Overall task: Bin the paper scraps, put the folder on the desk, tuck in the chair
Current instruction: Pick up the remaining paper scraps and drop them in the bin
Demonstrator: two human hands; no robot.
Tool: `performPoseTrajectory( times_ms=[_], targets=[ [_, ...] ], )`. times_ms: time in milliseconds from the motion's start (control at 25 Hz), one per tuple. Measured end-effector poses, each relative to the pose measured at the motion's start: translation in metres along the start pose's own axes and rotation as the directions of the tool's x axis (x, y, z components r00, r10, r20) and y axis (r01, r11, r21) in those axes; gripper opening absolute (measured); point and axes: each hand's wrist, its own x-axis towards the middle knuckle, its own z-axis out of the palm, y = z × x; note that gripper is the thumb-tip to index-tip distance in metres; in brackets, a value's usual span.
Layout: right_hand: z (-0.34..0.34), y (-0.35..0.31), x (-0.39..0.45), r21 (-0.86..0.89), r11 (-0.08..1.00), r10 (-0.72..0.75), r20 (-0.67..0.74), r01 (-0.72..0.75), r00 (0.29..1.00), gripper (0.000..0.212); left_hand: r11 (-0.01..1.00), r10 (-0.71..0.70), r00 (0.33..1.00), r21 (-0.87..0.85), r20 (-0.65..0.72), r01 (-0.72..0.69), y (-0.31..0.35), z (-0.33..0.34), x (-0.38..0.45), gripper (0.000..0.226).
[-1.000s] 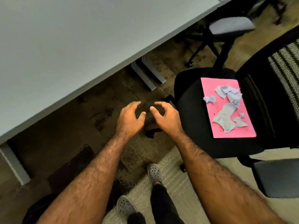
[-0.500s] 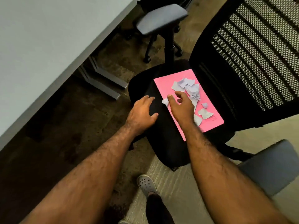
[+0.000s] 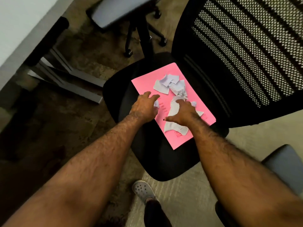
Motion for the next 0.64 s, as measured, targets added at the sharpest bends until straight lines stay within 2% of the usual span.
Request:
performPoseTrajectory(
  times_ms=[120,240,480,640],
  targets=[
    [0.012,0.003,0.003,-0.143,0.990,0.021,0.127,-0.003,0.992,0.119,0.996,0.006,0.998,0.091,0.070,-0.013,0.003,0.013,0.012,0.064],
    [0.022,0.000,0.001,-0.167,0.986,0.003,0.136,0.020,0.991,0.113,0.980,0.055,0.992,0.185,0.115,-0.076,0.005,0.017,0.014,0.065],
    [0.030,0.007,0.003,-0.091,0.995,-0.046,0.006,0.046,0.999,0.056,0.992,0.067,0.993,0.102,0.094,-0.077,0.006,0.016,0.016,0.050],
    [0.024,0.017,0.004,-0.112,0.988,-0.113,-0.032,0.109,0.993,0.040,0.994,0.076,0.992,0.070,0.099,-0.083,0.012,0.017,0.015,0.049]
  ],
)
